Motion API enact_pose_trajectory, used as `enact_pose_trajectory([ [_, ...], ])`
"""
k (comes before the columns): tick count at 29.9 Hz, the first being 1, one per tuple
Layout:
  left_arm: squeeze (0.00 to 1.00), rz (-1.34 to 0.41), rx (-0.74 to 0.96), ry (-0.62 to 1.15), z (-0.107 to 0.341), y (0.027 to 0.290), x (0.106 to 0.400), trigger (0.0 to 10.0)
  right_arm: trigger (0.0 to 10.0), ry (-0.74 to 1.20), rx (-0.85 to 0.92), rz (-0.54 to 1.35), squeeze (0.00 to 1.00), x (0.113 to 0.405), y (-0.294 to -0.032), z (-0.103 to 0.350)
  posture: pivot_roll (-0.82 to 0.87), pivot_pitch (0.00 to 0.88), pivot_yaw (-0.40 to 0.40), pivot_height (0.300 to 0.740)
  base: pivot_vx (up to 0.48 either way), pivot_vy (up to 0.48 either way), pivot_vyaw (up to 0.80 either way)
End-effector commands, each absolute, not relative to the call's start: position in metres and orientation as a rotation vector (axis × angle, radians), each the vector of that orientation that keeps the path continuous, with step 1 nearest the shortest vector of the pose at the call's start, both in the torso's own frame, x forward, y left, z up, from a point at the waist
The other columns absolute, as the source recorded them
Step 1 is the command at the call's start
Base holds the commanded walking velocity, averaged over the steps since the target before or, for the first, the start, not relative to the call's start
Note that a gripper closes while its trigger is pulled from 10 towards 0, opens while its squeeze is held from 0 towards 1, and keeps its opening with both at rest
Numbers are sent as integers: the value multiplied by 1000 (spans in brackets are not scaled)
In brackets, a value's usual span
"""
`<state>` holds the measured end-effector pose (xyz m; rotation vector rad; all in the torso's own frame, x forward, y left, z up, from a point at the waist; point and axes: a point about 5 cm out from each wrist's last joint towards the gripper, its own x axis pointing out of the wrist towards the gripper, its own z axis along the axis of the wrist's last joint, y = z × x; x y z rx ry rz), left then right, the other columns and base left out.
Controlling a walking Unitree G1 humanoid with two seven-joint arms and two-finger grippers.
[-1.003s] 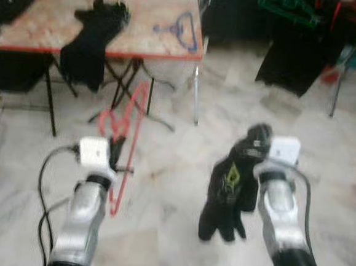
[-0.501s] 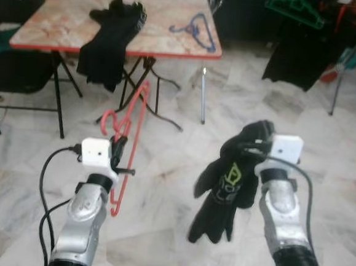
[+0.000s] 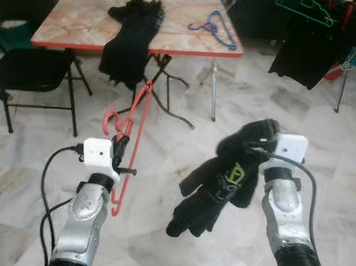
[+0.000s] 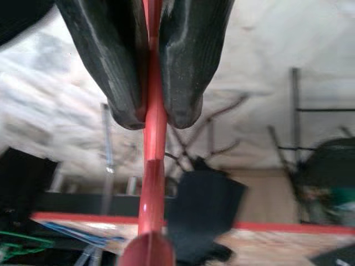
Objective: Hang hanger
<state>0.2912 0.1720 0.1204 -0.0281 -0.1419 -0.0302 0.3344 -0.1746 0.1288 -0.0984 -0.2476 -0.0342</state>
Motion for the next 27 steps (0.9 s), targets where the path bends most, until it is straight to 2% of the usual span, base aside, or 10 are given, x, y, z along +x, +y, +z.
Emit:
enact_pose_trajectory([
  [1,0,-46,-32,-142,119,166,290,10000,10000,-273,-104,-54,0,335,-181,135,61,100,-31,740,0,300,0],
  [5,0,-47,-32,-142,119,166,290,10000,10000,-273,-103,-53,0,335,-181,135,60,100,-31,740,0,289,0],
  [27,0,-38,-19,-129,117,166,290,10000,10000,-298,-116,-41,0,340,-180,144,57,96,-34,740,0,0,0],
])
